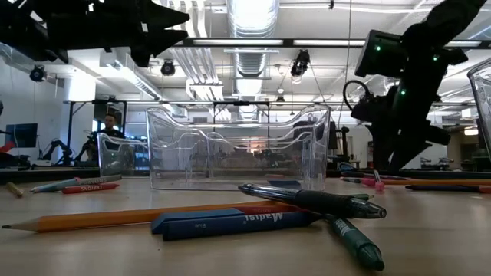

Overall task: Sort crayons/erasers/pens/pencils in bins
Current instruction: Put the green pencil into the bottom transparent bin

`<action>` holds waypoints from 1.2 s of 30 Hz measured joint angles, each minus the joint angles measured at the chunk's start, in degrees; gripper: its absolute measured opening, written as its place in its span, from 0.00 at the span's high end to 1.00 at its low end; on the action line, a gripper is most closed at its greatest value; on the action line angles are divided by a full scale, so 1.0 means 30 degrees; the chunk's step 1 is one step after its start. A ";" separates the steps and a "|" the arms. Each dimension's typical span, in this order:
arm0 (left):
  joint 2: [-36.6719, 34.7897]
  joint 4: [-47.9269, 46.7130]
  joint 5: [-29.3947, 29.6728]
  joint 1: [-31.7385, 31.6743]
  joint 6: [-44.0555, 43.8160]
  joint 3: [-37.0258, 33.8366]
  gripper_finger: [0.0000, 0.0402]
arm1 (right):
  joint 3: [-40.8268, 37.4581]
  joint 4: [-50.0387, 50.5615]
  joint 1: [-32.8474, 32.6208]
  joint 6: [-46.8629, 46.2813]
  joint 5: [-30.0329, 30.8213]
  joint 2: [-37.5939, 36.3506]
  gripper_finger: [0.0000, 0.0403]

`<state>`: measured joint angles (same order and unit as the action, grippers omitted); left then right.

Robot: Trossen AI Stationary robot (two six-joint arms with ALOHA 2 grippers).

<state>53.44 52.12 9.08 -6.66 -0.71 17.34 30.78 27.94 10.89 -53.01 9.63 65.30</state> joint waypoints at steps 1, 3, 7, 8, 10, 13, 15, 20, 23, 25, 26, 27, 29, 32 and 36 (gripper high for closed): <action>-0.0016 0.0015 0.0000 0.0000 0.0000 0.0000 0.41 | -0.0219 -0.0408 0.0085 -0.0039 -0.0205 0.0000 0.53; -0.0006 -0.0014 0.0000 0.0000 0.0000 0.0000 0.41 | -0.0729 -0.1532 0.0224 -0.0052 -0.0592 0.0000 0.53; 0.0047 -0.0023 0.0000 0.0000 0.0007 0.0000 0.41 | -0.1588 -0.3212 0.0589 -0.0279 -0.1058 0.0016 0.53; 0.0047 -0.0017 0.0000 0.0000 0.0004 0.0000 0.41 | -0.1728 -0.3461 0.0697 -0.0329 -0.1049 0.0029 0.53; 0.0047 -0.0016 0.0000 0.0000 -0.0003 0.0000 0.41 | -0.2017 -0.4065 0.0917 -0.0329 -0.1049 0.0029 0.53; 0.0047 -0.0022 0.0000 0.0000 -0.0007 0.0000 0.41 | -0.2506 -0.5025 0.1286 -0.0319 -0.0903 0.0029 0.53; 0.0047 -0.0023 0.0000 0.0000 0.0000 0.0000 0.41 | -0.2687 -0.5189 0.1545 -0.0321 -0.0699 0.0029 0.53; 0.0047 -0.0023 0.0000 0.0000 0.0003 0.0000 0.41 | -0.3270 -0.6222 0.2009 -0.0313 -0.0626 0.0008 0.54; 0.0047 -0.0025 0.0000 0.0000 0.0007 0.0000 0.41 | -0.3685 -0.7080 0.2055 -0.0322 -0.0533 0.0007 0.59; 0.0047 -0.0024 0.0000 0.0000 0.0007 0.0000 0.41 | -0.3796 -0.7186 0.2061 -0.0424 -0.0505 0.0007 0.64; 0.0047 -0.0031 0.0000 0.0000 0.0007 0.0000 0.41 | -0.3819 -0.7187 0.2071 -0.0458 -0.0502 0.0007 0.66; 0.0047 -0.0031 0.0000 0.0000 0.0007 -0.0007 0.41 | -0.3826 -0.7176 0.2071 -0.0466 -0.0493 0.0007 0.69; 0.0047 -0.0031 0.0000 0.0000 0.0007 -0.0007 0.41 | -0.3844 -0.7179 0.2071 -0.0468 -0.0492 -0.0010 0.74; 0.0047 -0.0031 0.0000 0.0000 0.0000 -0.0007 0.41 | -0.3852 -0.7198 0.2056 -0.0468 -0.0642 -0.0104 0.80; 0.0047 -0.0031 0.0000 0.0000 0.0000 -0.0007 0.41 | -0.3925 -0.7233 0.2042 -0.0486 -0.0896 -0.0866 0.88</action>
<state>53.58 52.03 9.08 -6.66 -0.71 17.32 19.00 6.24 17.02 -54.47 6.94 62.70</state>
